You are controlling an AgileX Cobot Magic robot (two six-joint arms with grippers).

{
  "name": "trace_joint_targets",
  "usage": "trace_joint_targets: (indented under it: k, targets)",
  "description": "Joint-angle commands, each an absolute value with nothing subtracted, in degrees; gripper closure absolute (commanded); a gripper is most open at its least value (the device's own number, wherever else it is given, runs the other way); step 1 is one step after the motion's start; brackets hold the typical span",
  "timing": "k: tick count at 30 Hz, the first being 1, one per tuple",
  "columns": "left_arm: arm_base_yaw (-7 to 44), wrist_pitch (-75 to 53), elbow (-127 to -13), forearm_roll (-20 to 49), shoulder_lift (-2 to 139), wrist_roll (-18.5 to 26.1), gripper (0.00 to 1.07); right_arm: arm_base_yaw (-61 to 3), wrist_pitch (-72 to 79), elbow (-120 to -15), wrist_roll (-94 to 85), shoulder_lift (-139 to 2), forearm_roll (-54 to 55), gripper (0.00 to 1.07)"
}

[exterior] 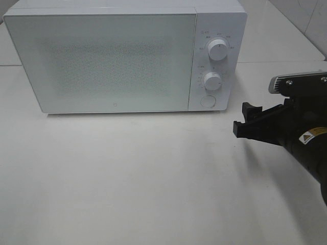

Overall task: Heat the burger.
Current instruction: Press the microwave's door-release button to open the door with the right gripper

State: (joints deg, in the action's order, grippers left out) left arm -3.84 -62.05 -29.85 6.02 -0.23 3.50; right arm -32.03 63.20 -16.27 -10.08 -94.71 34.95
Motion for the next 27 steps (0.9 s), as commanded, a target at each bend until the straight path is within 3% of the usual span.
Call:
trace_joint_targets:
  k: [1,12,27]
  targets:
    - [-3.8,-61.4,-29.6,6.2,-0.5,3.3,0.07,-38.1,67.4,-16.4,-11.2,-96.8,41.5,0.32]
    - [-3.8,-61.4,-29.6,6.2,-0.5,3.3,0.07,-46.5,67.5,-21.0,-11.2,-99.5,50.0,0.32]
    - [-3.8,-61.4,-29.6,6.2,-0.5,3.3,0.07,-47.2,65.8,-22.0,-4.9,-99.5,50.2,0.32]
